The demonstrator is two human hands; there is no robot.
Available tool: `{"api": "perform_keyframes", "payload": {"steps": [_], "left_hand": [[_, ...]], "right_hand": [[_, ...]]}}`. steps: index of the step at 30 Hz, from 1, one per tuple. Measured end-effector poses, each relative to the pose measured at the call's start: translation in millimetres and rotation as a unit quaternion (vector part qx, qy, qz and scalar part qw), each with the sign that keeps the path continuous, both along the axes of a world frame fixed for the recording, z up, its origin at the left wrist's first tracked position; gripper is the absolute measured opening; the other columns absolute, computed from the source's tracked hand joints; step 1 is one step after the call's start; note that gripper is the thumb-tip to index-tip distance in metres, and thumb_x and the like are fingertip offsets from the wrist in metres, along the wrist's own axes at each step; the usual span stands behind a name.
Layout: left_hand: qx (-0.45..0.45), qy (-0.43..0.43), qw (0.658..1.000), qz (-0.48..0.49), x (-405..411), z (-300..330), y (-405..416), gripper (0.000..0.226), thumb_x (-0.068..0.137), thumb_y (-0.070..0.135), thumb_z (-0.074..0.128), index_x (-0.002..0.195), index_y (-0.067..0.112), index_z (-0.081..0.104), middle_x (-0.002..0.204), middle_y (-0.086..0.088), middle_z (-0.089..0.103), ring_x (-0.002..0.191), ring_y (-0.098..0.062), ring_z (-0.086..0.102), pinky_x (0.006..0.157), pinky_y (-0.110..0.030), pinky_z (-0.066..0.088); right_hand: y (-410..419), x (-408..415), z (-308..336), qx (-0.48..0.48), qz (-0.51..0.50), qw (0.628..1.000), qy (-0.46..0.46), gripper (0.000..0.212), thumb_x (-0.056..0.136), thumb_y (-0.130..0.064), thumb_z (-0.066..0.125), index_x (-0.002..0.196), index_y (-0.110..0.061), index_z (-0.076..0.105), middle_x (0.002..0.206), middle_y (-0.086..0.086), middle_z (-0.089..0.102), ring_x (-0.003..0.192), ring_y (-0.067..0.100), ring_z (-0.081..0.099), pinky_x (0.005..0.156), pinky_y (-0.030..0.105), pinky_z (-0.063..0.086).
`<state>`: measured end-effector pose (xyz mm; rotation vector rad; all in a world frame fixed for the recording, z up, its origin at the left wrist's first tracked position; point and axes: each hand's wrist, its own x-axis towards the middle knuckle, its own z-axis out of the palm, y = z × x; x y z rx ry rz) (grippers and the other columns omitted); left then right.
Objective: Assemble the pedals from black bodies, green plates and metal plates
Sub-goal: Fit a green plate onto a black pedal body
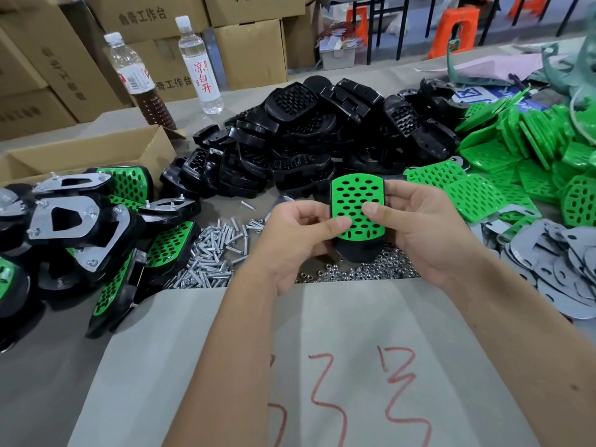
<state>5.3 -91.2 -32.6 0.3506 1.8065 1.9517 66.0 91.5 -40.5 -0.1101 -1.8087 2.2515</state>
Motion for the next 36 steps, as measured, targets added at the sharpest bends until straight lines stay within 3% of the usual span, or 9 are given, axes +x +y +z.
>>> {"api": "perform_keyframes", "payload": {"steps": [6,10,14,20,23,26,30,32,36], "left_hand": [[-0.005,0.009,1.000,0.019,5,0,10,0.020,0.081,-0.007,0.080,0.096,0.005,0.074,0.109,-0.023,0.077,0.094,-0.027,0.074,0.080,-0.035,0.065],[0.024,0.000,0.999,0.041,5,-2,12,0.019,0.083,-0.010,0.076,0.093,0.005,0.073,0.090,-0.007,0.079,0.087,-0.025,0.077,0.074,-0.033,0.065],[0.073,-0.020,0.996,0.044,7,0,16,0.015,0.087,-0.013,0.070,0.093,0.000,0.072,0.090,-0.010,0.080,0.082,-0.025,0.079,0.069,-0.035,0.066],[0.075,-0.022,0.995,0.054,11,1,20,0.025,0.094,-0.007,0.066,0.118,-0.011,0.068,0.114,-0.020,0.077,0.105,-0.033,0.076,0.087,-0.041,0.064],[0.074,-0.025,0.994,0.073,12,0,23,0.014,0.101,0.001,0.061,0.106,-0.006,0.072,0.110,-0.019,0.078,0.107,-0.036,0.075,0.090,-0.049,0.063],[0.059,-0.008,0.993,0.107,13,-2,29,0.018,0.105,0.006,0.058,0.096,0.000,0.073,0.103,-0.020,0.078,0.103,-0.041,0.075,0.087,-0.055,0.063],[0.031,0.025,0.993,0.115,15,-3,32,0.021,0.107,0.008,0.056,0.094,0.006,0.073,0.091,-0.009,0.080,0.086,-0.031,0.079,0.063,-0.034,0.063],[0.028,0.030,0.993,0.113,16,-3,30,0.020,0.106,0.006,0.056,0.095,0.006,0.073,0.089,-0.008,0.080,0.082,-0.026,0.079,0.060,-0.032,0.063],[0.038,0.024,0.996,0.083,14,-4,27,0.015,0.103,-0.002,0.058,0.102,0.001,0.073,0.107,-0.019,0.079,0.103,-0.040,0.076,0.088,-0.055,0.063]], "right_hand": [[3,1,3,-0.024,-0.004,1.000,0.003,0.045,0.081,-0.012,0.072,0.125,-0.003,0.068,0.115,0.017,0.077,0.108,0.034,0.075,0.090,0.045,0.063],[-1,1,6,-0.013,-0.006,1.000,-0.018,0.033,0.092,-0.014,0.069,0.124,-0.006,0.069,0.113,0.015,0.078,0.106,0.033,0.075,0.094,0.056,0.060],[-2,3,7,0.017,0.032,0.998,-0.053,0.043,0.083,-0.026,0.074,0.120,-0.006,0.071,0.114,0.014,0.078,0.107,0.037,0.074,0.101,0.061,0.055],[-4,4,6,0.005,0.016,0.998,-0.055,0.041,0.080,-0.015,0.074,0.120,-0.006,0.073,0.115,0.013,0.078,0.110,0.038,0.073,0.105,0.062,0.051],[-5,3,5,0.007,0.000,0.998,-0.063,0.028,0.091,-0.006,0.070,0.119,-0.006,0.073,0.113,0.013,0.078,0.108,0.037,0.074,0.106,0.063,0.050],[-8,2,5,0.012,-0.013,0.998,-0.062,0.024,0.094,-0.001,0.068,0.116,-0.006,0.074,0.110,0.014,0.079,0.107,0.038,0.074,0.102,0.059,0.055],[-9,3,5,0.030,-0.018,0.998,-0.053,0.023,0.093,0.001,0.069,0.113,-0.007,0.075,0.108,0.013,0.079,0.105,0.037,0.075,0.095,0.052,0.060],[-9,3,5,0.036,-0.019,0.998,-0.051,0.024,0.092,0.002,0.070,0.114,-0.007,0.075,0.108,0.012,0.079,0.104,0.036,0.075,0.096,0.053,0.059],[-8,4,6,0.043,-0.030,0.997,-0.050,0.026,0.091,0.004,0.071,0.114,-0.007,0.075,0.108,0.011,0.079,0.104,0.034,0.076,0.098,0.054,0.058]]}}
